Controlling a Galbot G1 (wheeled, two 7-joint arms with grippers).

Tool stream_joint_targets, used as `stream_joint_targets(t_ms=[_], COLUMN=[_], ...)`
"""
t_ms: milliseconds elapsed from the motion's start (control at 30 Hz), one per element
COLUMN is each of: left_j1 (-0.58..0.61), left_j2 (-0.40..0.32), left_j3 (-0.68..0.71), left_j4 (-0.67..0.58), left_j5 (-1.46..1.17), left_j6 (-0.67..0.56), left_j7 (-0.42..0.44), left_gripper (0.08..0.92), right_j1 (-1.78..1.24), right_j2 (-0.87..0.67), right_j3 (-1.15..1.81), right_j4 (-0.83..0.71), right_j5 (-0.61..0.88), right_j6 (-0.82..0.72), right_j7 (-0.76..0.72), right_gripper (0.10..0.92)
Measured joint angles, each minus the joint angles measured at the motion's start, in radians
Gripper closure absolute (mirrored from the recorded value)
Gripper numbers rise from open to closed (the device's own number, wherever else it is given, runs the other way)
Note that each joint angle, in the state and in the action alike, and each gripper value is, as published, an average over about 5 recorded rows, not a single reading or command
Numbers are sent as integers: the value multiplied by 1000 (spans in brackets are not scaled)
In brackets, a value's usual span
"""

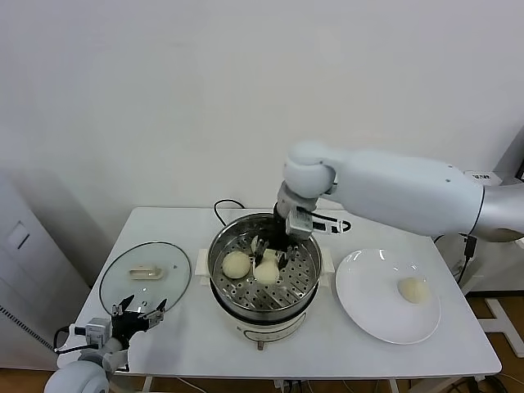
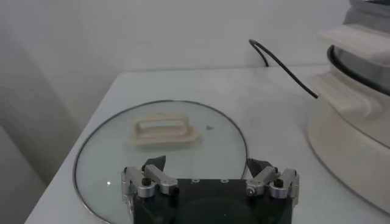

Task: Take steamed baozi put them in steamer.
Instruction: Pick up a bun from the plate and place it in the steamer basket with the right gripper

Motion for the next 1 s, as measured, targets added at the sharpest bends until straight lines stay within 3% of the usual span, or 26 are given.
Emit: stream_joint_targets(t_ms=[600,733,1000], left_j1=[4,7,8], left_j2=[0,0,-3], left_j3=[-3,-5,-6], left_j4=[10,11,13], left_j5=[0,0,1], left_j6=[-7,-10,-11], left_j7=[1,1,2], left_gripper=[177,177,177], right_j1=[-105,-123,-151], right_j2=[35,35,30], right_j3=[23,25,58], right_j4=[30,32,16], right_j5=[-148,-170,-207], right_j6=[42,47,43], right_j7=[-8,-11,-12], right_gripper=[536,472,255])
